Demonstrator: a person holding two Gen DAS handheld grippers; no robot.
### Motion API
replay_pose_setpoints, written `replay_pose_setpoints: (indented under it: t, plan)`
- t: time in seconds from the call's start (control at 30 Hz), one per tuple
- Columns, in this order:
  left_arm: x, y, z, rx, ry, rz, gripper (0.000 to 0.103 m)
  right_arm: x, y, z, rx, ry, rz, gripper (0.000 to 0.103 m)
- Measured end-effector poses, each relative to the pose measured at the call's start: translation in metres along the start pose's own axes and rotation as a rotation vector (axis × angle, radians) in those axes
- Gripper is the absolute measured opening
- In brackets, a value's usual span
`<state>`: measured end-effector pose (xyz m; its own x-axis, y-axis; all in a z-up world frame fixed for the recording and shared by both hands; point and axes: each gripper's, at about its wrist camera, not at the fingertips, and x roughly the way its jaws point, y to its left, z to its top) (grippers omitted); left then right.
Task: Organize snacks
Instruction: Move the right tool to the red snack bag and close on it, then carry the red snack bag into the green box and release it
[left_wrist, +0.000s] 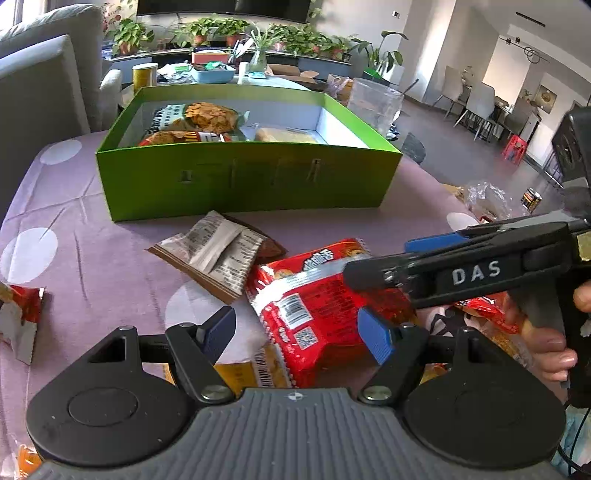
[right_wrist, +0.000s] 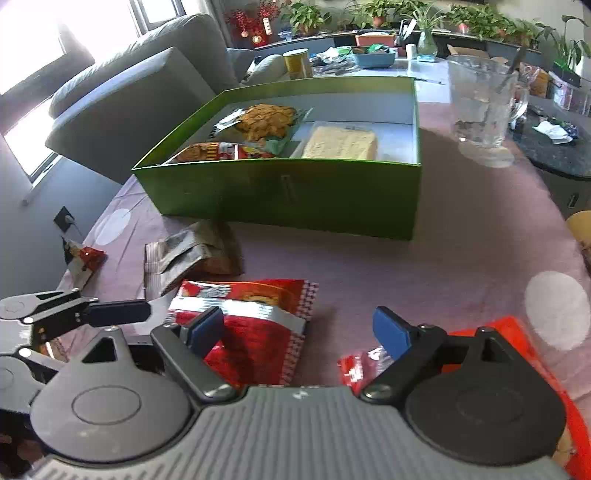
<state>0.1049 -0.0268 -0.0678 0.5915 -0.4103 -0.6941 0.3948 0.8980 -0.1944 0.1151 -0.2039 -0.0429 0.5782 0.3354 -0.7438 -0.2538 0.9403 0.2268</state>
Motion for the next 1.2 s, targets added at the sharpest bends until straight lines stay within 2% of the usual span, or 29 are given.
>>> replay_pose_setpoints:
  t: [0.17,0.27,0.33,0.53,1.0,1.2]
  plan:
    - [0.004,-0.001,-0.002,-0.018,0.028,-0.076,0.07,0.008,0.01,-0.003,-0.017,0.032,0.058,0.074]
    - [0.007,-0.008,-0.005,0.009,0.03,-0.062,0.07,0.009,0.017,-0.005,-0.026,0.038,0.101,0.073]
    - [0.006,-0.01,-0.005,0.008,0.028,-0.066,0.069,0.006,0.018,-0.005,-0.018,0.043,0.139,0.063]
    - [-0.006,-0.017,-0.003,0.026,-0.007,-0.06,0.068,-0.003,0.016,-0.006,0.027,0.04,0.169,0.056]
    - [-0.034,-0.035,0.021,0.098,-0.123,-0.045,0.068,-0.038,0.019,0.006,0.049,-0.088,0.189,0.056]
    - [-0.033,-0.039,0.032,0.118,-0.136,-0.035,0.068,-0.044,0.012,0.015,0.061,-0.12,0.198,0.056]
